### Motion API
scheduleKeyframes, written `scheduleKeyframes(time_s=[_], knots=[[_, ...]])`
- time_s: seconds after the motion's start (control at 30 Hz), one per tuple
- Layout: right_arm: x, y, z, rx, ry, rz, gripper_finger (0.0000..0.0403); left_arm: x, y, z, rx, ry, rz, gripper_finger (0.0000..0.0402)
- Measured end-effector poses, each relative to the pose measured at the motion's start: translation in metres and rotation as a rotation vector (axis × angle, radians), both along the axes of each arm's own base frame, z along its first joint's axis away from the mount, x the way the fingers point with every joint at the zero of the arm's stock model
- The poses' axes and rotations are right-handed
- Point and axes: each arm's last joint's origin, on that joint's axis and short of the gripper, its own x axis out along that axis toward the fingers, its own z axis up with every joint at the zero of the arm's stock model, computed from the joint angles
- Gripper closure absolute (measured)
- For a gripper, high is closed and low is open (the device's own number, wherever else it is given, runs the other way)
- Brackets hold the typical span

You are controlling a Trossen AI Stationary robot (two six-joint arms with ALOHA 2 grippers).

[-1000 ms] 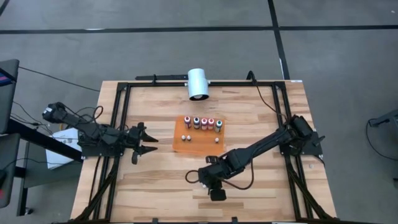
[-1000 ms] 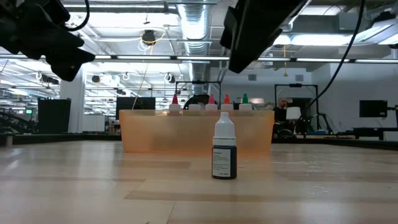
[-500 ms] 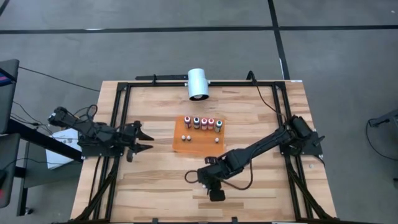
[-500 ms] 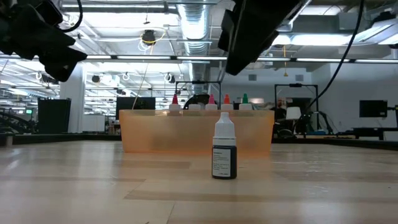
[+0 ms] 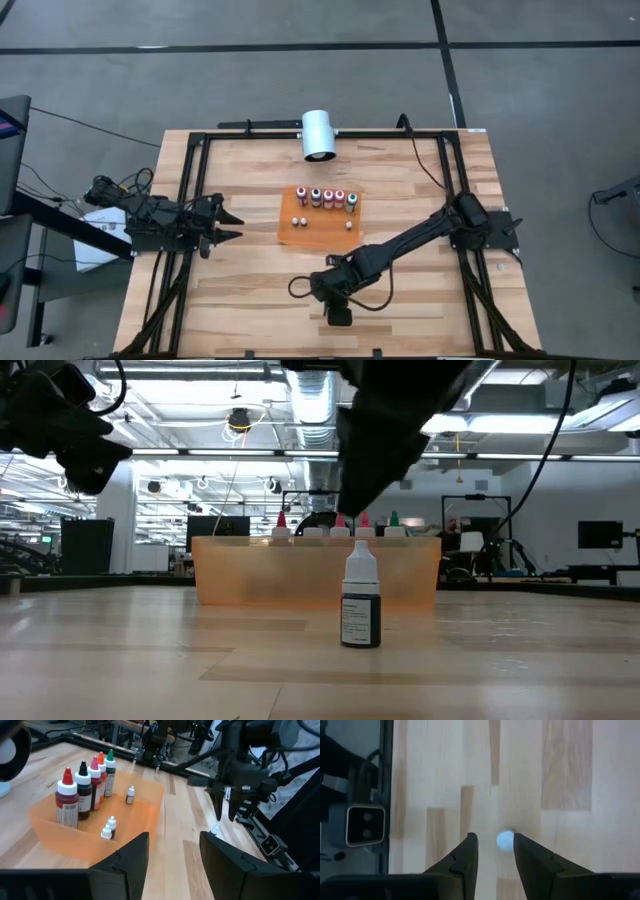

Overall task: Pick & Place food coloring
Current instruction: Put the small brown food coloring bottle into the orange bin

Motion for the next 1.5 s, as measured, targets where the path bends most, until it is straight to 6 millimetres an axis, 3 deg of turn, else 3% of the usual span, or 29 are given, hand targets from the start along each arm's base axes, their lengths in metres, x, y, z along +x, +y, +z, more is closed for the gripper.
scheduleKeyframes(time_s=[0.3, 1.27, 1.5], knots=[[0.002, -0.005, -0.002, -0.008, 0.017, -0.014, 0.0253, 0.0, 0.0, -0.002, 0.006, 0.021, 0.0, 0.0235], [-0.001, -0.006, -0.012, -0.023, 0.021, -0.046, 0.0241, -0.001, 0.0, -0.004, 0.027, 0.039, 0.0, 0.0235], [0.008, 0.003, -0.034, -0.001, 0.015, -0.028, 0.024, -0.001, 0.0, -0.004, 0.026, 0.039, 0.0, 0.0235]])
